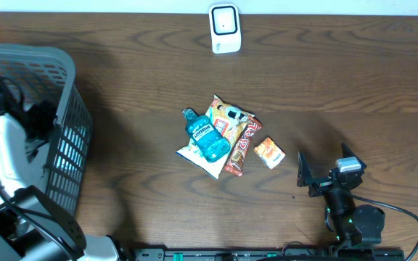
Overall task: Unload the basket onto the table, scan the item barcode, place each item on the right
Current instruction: 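Reach the left gripper into the basket and grasp the green-white wipe pack, then carry the green-white wipe pack out and drop it right of the pile, then retract the left gripper back beside the basket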
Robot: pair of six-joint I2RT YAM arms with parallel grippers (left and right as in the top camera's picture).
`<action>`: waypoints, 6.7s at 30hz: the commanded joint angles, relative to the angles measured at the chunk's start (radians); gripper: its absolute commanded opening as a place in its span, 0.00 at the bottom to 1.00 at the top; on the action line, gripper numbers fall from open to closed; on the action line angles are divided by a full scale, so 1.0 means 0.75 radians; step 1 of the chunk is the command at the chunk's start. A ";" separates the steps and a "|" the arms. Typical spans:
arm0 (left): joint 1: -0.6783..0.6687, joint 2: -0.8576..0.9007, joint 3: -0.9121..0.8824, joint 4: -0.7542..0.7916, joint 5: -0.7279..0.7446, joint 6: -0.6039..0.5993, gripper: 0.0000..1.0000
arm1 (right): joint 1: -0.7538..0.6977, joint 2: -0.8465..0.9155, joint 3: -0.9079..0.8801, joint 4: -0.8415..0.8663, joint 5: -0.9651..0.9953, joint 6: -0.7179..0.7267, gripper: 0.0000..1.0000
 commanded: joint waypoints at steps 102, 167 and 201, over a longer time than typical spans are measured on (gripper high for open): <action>0.020 -1.217 -0.021 0.184 0.461 -0.419 0.08 | 0.011 -0.002 -0.002 -0.006 0.005 -0.006 0.99; -1.613 0.104 -0.104 1.512 0.370 -0.172 0.97 | 0.010 -0.002 -0.002 -0.006 0.005 -0.006 0.99; -1.064 -0.823 -0.104 1.239 -0.098 0.372 1.00 | 0.011 -0.002 -0.002 -0.006 0.004 -0.006 0.99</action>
